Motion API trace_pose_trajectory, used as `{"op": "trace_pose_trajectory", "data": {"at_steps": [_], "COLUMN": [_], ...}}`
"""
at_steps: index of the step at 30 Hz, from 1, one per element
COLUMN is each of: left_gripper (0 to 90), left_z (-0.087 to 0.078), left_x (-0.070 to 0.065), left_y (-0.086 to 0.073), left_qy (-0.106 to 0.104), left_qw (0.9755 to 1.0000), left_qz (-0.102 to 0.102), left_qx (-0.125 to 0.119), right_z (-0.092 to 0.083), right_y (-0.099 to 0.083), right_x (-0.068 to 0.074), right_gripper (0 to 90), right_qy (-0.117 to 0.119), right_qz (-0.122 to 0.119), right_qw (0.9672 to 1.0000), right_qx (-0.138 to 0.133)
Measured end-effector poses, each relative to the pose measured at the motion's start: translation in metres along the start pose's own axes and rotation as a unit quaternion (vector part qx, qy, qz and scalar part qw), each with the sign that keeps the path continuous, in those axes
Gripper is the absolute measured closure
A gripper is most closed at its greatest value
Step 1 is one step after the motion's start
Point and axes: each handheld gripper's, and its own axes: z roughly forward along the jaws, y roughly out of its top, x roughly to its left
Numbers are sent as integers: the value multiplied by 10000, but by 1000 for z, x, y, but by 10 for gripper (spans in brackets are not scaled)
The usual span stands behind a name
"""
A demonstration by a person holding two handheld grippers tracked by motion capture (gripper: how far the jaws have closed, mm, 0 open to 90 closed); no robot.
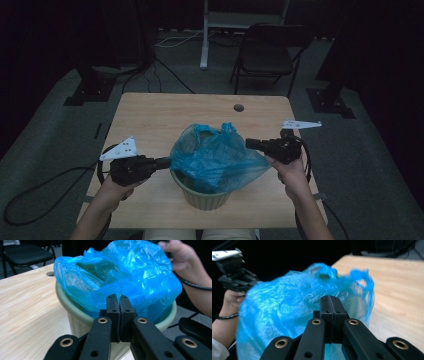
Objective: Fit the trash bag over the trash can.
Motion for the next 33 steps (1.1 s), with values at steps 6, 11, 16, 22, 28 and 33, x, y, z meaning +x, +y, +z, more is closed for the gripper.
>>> {"op": "trace_pose_trajectory", "data": {"at_steps": [6,11,16,22,28,33], "left_gripper": [899,899,898,898,897,897], "left_z": [-13,-21,-21,-23,-13,-3], "left_x": [0,1,0,4,4,5], "left_y": [-4,-14,-23,-33,-47,-54], "left_qy": [137,66,93,-44,-174,-239], "left_qw": [9998,9997,9998,9993,9989,9985], "left_qz": [-46,-136,-160,-344,-430,-477], "left_qx": [-140,-184,-91,-141,34,157], "right_z": [-27,-46,-49,-37,-2,11], "right_y": [2,-5,-26,-69,-130,-148], "right_x": [20,39,50,48,18,5], "right_gripper": [900,900,900,900,900,900], "right_qy": [426,1071,1640,1522,996,756], "right_qz": [-154,-282,-164,87,783,1022], "right_qw": [9974,9913,9842,9880,9898,9875], "right_qx": [-556,-713,-654,-251,644,938]}}
